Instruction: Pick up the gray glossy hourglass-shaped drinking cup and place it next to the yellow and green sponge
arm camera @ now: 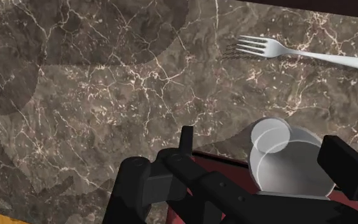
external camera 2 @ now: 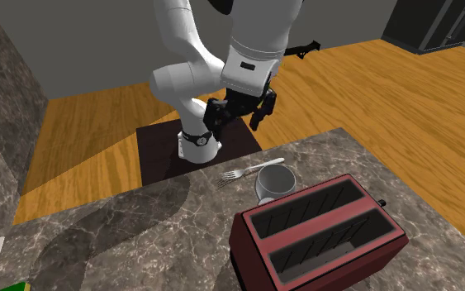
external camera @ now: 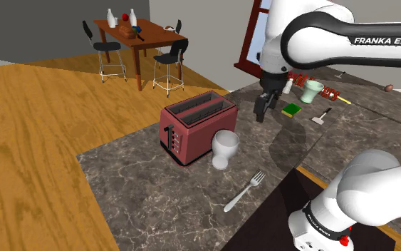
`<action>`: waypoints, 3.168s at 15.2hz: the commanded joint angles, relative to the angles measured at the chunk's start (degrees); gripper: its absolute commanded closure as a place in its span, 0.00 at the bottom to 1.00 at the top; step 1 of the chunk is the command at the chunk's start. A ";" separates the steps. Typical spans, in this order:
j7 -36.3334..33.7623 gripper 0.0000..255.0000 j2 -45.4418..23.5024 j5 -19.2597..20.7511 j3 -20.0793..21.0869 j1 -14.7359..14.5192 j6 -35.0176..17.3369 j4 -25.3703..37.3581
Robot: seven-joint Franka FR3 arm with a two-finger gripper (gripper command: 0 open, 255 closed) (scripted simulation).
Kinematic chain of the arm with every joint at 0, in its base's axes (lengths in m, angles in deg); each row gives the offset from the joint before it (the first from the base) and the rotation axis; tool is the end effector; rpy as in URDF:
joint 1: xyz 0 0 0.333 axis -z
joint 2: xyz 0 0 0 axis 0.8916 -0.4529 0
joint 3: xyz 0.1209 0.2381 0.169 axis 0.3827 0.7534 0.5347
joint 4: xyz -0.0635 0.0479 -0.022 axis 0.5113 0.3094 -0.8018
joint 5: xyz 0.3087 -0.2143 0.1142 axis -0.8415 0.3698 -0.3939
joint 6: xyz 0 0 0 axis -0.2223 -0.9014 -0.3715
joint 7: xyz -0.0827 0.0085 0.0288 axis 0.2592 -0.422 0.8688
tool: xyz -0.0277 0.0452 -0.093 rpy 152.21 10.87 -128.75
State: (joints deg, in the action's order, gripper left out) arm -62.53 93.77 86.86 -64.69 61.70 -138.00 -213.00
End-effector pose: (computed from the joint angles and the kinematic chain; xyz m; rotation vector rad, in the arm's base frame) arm 0.3427 0.0513 0.5210 3.0096 0.2167 -0.2046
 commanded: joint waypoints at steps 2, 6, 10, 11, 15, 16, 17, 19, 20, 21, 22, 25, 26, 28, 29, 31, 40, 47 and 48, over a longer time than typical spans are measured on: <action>-2.36 0.00 -5.83 -0.12 1.84 -0.11 -5.04 0.20; -5.44 0.00 -13.47 0.45 3.96 -0.12 -11.33 0.54; -8.67 0.00 -21.51 1.82 5.78 -0.03 -16.75 2.07; -8.72 0.00 -21.67 1.89 5.75 -0.01 -17.55 1.42; -8.92 0.00 -22.42 2.22 5.67 0.15 -20.78 -1.07; -8.98 0.00 -22.65 2.32 5.66 0.19 -21.60 -1.67; -9.05 0.00 -22.89 2.42 5.64 0.24 -22.42 -2.25; -9.08 0.00 -23.03 2.48 5.63 0.27 -22.89 -2.59; -9.09 0.00 -23.03 2.48 5.63 0.27 -22.89 -2.58; -9.09 0.00 -23.03 2.48 5.63 0.27 -22.89 -2.58; -9.09 0.00 -23.04 2.48 5.63 0.27 -22.89 -2.58; -9.08 0.00 -23.03 2.48 5.63 0.27 -22.88 -2.58; -9.08 1.00 -23.03 2.48 5.63 0.27 -22.88 -2.58; -9.08 1.00 -23.03 2.48 5.63 0.27 -22.88 -2.58; -9.08 1.00 -23.03 2.48 5.63 0.27 -22.88 -2.58; -9.09 1.00 -23.05 2.48 5.63 0.27 -22.89 -2.57; -8.31 1.00 -21.01 1.97 5.41 0.16 -18.78 -0.42; -7.39 1.00 -18.79 1.51 5.13 0.08 -13.13 3.11; -7.27 1.00 -18.53 1.46 5.09 0.08 -12.33 3.66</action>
State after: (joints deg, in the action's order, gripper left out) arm -69.94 74.95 88.38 -59.55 61.78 -151.30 -210.02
